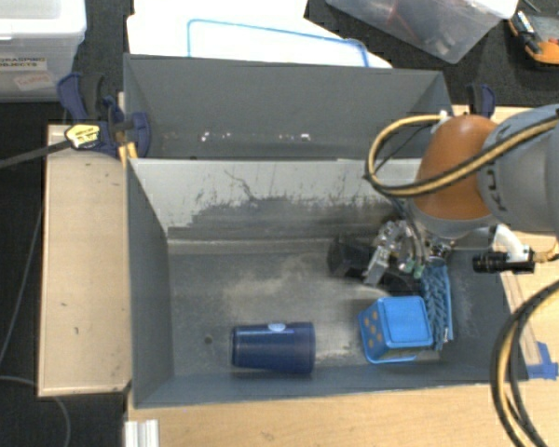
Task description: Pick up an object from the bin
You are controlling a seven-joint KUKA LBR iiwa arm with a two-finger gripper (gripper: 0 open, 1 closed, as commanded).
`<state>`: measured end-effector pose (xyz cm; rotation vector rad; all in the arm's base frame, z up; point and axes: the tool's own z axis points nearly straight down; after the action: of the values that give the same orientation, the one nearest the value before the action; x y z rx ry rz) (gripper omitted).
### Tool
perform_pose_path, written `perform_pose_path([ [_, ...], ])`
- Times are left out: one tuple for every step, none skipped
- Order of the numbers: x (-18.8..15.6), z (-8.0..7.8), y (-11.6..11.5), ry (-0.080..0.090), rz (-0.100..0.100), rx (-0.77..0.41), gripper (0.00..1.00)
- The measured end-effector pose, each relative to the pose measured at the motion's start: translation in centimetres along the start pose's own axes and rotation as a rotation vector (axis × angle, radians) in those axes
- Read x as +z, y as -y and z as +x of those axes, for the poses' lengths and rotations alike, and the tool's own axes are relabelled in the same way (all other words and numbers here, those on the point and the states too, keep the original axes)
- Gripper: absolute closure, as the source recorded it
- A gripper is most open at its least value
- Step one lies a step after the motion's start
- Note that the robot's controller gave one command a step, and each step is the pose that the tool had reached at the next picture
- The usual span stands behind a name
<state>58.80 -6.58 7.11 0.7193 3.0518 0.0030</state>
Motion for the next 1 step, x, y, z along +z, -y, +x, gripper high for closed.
perform_pose_path([
  [-2.68,0.34,0.11,-0.012,0.004,-0.002,1.0],
])
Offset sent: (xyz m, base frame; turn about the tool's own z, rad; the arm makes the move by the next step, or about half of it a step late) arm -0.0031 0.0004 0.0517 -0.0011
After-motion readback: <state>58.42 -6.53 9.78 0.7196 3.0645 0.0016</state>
